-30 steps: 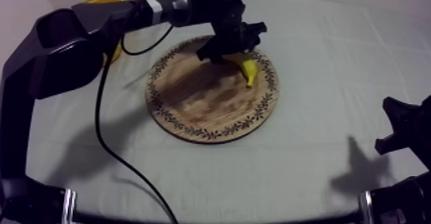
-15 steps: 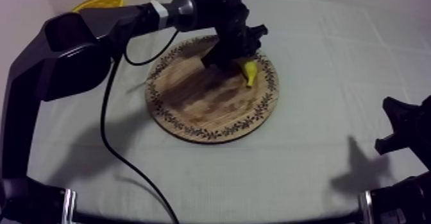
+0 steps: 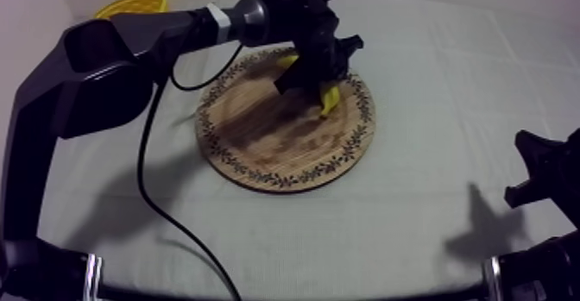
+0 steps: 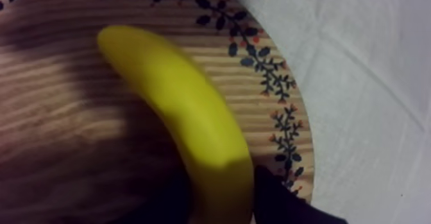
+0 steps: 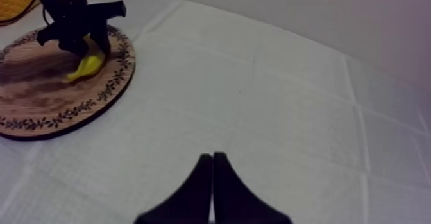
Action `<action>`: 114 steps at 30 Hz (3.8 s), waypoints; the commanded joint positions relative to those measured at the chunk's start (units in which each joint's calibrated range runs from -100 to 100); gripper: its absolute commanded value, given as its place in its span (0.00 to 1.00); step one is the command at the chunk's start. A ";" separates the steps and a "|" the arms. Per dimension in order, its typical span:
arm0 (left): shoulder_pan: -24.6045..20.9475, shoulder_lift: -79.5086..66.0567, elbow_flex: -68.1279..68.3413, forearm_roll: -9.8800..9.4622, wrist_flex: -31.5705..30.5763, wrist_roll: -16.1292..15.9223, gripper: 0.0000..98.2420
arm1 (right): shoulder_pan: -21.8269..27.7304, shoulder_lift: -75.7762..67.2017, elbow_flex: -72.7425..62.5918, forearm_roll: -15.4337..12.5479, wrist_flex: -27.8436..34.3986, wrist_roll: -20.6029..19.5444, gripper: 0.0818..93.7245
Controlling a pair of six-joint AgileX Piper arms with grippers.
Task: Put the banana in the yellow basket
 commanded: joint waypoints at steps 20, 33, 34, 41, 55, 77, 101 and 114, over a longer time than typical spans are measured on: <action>-0.92 -9.36 9.24 -1.02 -2.49 0.68 0.30 | 0.00 0.00 -0.05 -0.01 0.00 0.01 0.00; -6.85 -33.15 31.38 -1.18 -4.87 -1.84 0.32 | 0.00 0.00 -0.05 -0.01 0.00 0.01 0.00; -7.65 -35.34 33.40 -1.18 -5.03 -2.28 0.32 | 0.00 0.00 -0.05 -0.01 0.00 0.01 0.00; -13.27 -49.08 46.88 -1.45 -5.56 -6.09 0.33 | 0.00 0.00 -0.05 -0.01 0.00 0.01 0.00; -20.98 -63.40 58.32 -0.57 -4.23 -13.30 0.31 | 0.00 0.00 -0.05 -0.01 0.00 0.01 0.00; -28.15 -61.04 57.96 -0.83 -10.78 -30.32 0.28 | 0.00 0.00 -0.05 -0.01 0.00 0.01 0.00; -30.51 -45.52 54.95 -3.26 -24.67 -31.85 0.21 | 0.00 0.00 -0.05 -0.01 0.00 0.01 0.00; -31.42 -41.76 51.79 -3.29 -25.47 -32.45 0.24 | 0.00 0.00 -0.05 -0.01 0.00 0.01 0.00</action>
